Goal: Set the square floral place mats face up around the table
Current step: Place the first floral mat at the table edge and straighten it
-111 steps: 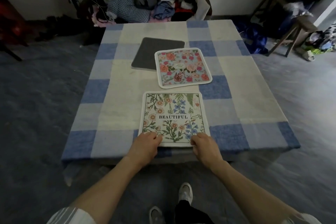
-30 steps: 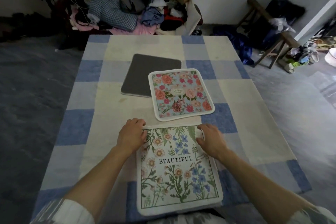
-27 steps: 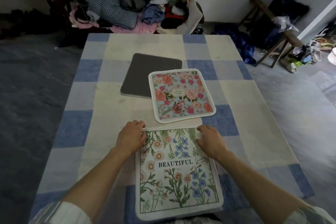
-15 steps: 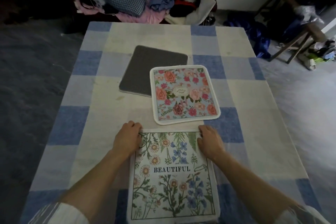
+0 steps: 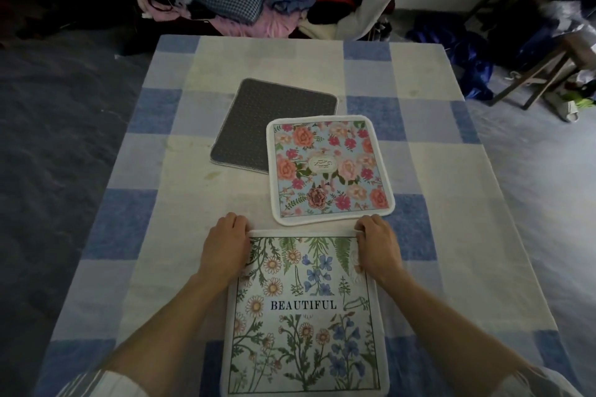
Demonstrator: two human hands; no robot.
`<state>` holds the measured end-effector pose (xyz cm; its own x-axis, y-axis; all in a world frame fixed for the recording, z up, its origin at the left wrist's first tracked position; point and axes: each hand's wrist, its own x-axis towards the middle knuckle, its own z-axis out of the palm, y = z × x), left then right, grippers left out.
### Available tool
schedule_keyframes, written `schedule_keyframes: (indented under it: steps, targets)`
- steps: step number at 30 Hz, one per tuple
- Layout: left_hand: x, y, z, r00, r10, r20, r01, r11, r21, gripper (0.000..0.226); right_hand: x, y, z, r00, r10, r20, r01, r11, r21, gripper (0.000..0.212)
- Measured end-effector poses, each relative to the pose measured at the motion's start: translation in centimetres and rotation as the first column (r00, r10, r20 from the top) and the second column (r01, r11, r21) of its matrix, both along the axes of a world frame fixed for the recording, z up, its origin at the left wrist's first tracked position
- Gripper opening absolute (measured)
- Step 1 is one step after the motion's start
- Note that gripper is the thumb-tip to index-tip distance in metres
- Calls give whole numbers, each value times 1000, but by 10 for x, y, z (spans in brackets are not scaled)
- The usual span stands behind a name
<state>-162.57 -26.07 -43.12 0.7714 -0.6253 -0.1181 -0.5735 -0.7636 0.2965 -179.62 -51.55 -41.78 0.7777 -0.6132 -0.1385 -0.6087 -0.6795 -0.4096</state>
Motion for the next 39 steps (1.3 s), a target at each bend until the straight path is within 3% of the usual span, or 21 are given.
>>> schedule_keyframes:
  steps: [7,12,16,26,32,39]
  targets:
    - [-1,-8,1,1000,-21,23,22,999,-24,8,0,-8,-6,998,19,-54,-18,1000,6,18]
    - [-7,-10,-3,994,-101,-44,103,994,33,30,-8,-3,-12,987,145,-74,-142,989,37,43]
    - [-10,-6,-4,993,-119,-28,120,992,38,36,-10,1,-16,982,150,-113,-149,989,21,55]
    - [-10,0,-2,984,-166,-69,170,983,72,43,-15,7,-12,986,137,-92,-135,990,30,55]
    - [-2,-3,12,987,-120,-104,122,993,11,41,-14,9,3,995,92,-24,-92,996,1,53]
    - [6,-24,36,982,-184,-53,176,976,-127,48,-24,17,41,993,20,115,-16,999,-32,49]
